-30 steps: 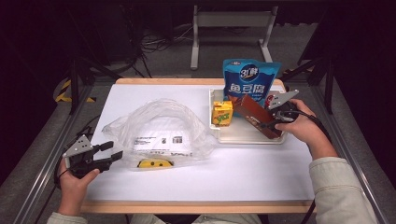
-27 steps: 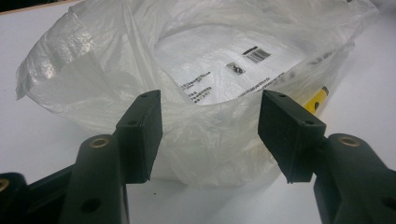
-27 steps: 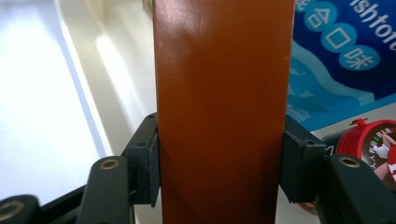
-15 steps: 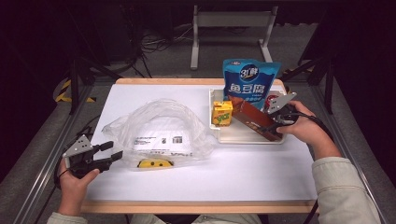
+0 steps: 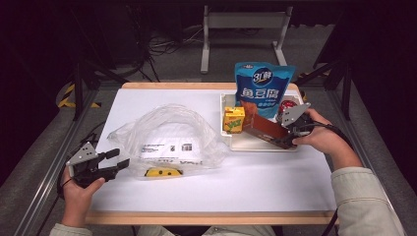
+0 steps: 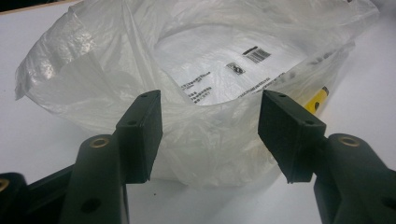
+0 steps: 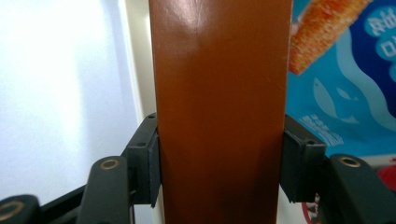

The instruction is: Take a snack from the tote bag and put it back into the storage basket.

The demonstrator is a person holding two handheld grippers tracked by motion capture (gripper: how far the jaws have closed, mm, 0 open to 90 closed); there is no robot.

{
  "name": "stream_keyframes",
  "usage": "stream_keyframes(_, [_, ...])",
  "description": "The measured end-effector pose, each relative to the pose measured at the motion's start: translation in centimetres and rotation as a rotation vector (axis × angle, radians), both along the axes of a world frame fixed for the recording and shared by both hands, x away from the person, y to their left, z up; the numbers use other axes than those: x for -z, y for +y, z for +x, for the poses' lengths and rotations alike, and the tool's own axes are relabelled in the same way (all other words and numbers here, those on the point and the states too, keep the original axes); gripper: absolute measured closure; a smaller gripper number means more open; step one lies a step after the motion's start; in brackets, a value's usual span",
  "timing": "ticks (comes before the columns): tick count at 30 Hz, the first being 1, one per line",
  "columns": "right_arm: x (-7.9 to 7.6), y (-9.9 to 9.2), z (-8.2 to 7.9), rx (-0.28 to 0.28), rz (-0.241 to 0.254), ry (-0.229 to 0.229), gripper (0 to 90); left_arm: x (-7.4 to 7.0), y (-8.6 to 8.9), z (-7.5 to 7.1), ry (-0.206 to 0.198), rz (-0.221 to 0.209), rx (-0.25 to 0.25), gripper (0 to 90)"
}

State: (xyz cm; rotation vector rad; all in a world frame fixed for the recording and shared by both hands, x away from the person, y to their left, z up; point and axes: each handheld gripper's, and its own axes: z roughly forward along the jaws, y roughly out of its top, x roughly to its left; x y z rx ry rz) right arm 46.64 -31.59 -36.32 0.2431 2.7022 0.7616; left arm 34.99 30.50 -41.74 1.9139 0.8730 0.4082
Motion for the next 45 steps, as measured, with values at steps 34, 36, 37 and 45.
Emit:
stream_keyframes(34, [1.9, 2.7, 1.7, 0.004, -0.033, 0.041, 39.6, 0.0, 0.1, 0.0, -0.002, 0.0, -0.001, 40.7])
stream_keyframes(36, [2.0, 2.7, 1.7, 0.001, -0.036, 0.045, 39.5, 0.0, 0.0, 0.0, -0.002, 0.0, 0.0, 40.7])
stream_keyframes(37, [2.0, 2.8, 1.7, -0.001, -0.042, 0.044, 39.5, 0.0, 0.0, 0.0, -0.002, 0.0, 0.0, 40.7])
stream_keyframes(45, [2.3, 3.2, 1.7, -0.02, -0.092, 0.069, 38.4, 0.0, 0.1, 0.0, -0.001, 0.001, -0.001, 40.7])
